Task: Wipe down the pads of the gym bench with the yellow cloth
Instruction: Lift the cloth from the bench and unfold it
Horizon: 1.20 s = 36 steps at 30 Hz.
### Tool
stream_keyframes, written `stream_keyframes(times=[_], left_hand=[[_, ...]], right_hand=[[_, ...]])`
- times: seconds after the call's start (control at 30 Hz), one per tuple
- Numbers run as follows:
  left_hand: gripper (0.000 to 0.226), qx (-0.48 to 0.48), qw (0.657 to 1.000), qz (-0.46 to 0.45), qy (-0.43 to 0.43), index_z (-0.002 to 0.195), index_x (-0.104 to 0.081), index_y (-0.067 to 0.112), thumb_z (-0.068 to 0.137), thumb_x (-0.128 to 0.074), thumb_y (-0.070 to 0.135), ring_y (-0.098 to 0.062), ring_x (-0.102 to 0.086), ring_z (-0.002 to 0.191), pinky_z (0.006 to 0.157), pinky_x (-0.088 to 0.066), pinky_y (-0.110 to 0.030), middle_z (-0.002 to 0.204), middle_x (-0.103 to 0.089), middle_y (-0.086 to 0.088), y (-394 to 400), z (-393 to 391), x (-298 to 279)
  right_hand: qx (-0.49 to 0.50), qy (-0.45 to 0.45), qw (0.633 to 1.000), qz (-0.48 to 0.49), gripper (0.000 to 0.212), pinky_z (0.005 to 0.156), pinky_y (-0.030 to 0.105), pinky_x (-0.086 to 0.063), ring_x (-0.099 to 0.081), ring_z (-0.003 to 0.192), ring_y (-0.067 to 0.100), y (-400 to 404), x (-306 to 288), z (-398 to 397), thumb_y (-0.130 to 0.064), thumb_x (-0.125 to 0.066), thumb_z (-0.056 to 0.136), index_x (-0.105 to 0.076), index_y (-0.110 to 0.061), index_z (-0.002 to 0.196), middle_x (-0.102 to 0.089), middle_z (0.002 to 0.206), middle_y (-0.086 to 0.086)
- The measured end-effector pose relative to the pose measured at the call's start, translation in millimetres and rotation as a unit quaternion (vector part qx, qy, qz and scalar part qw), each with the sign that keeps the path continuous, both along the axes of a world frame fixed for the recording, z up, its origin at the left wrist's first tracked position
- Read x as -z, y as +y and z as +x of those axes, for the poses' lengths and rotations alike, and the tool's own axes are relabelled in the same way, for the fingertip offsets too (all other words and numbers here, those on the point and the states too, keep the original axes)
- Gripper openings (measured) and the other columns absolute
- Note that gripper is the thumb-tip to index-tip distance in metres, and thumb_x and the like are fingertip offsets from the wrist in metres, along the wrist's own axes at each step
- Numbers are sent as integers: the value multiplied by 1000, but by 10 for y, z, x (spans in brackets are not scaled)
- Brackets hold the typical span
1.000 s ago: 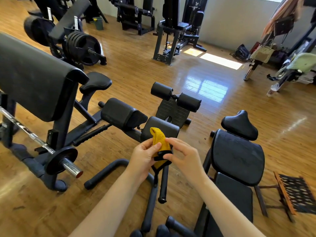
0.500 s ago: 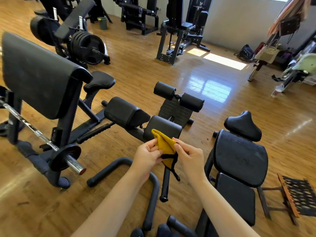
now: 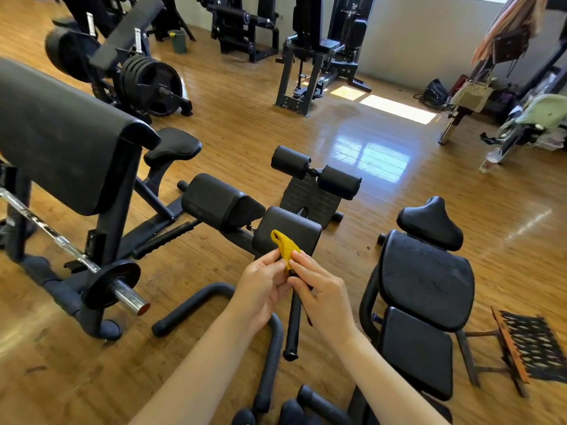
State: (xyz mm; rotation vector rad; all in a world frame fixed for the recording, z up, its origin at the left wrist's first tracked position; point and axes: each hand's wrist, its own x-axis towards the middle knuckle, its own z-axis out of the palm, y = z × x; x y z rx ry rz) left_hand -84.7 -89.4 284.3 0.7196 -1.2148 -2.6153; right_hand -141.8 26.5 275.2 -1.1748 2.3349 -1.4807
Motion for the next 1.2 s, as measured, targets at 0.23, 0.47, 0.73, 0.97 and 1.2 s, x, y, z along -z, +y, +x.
stream_keyframes(times=[0.23,0.47,0.73,0.97,1.2], left_hand=[[35,22,998,-52,5,123,-52,4,89,-46,-3,-24,-68,93,71,-55,-28,103,-70,-12,-133,46,29],[31,112,993,-6,47,106,-66,11,82,-48,5,-21,-66,88,71,-55,-29,98,-69,-9,-379,78,70],[36,45,982,0,-184,120,-53,8,89,-38,-2,-19,-60,74,59,-51,-28,91,-63,-11,-508,15,984],[22,26,935,-101,-338,107,-57,-3,87,-58,8,-20,-60,73,61,-51,-28,84,-62,-7,-163,-303,2117],[12,-8,909,-148,-390,99,-58,14,88,-59,17,-11,-55,79,64,-41,-19,87,-59,4,95,-337,3014]], right_hand=[[20,-224,970,-92,37,92,11,-41,-48,117,-6,69,-34,-431,-19,-59,86,-53,-40,116,-51,126,-21],[-117,-643,757,-18,73,74,39,-55,-66,99,24,-7,333,-757,-44,-74,64,-47,-17,126,-64,116,8],[35,-672,734,-85,36,75,37,-54,-62,99,26,50,1113,-719,-6,-53,85,-50,-10,121,-63,110,9],[149,-526,830,105,28,69,22,-50,-60,93,16,189,2104,-792,0,-57,85,-56,-8,111,-63,109,7],[192,-463,846,183,33,86,32,-45,-53,102,18,249,2964,-860,-3,-60,84,-55,-7,116,-58,107,1]])
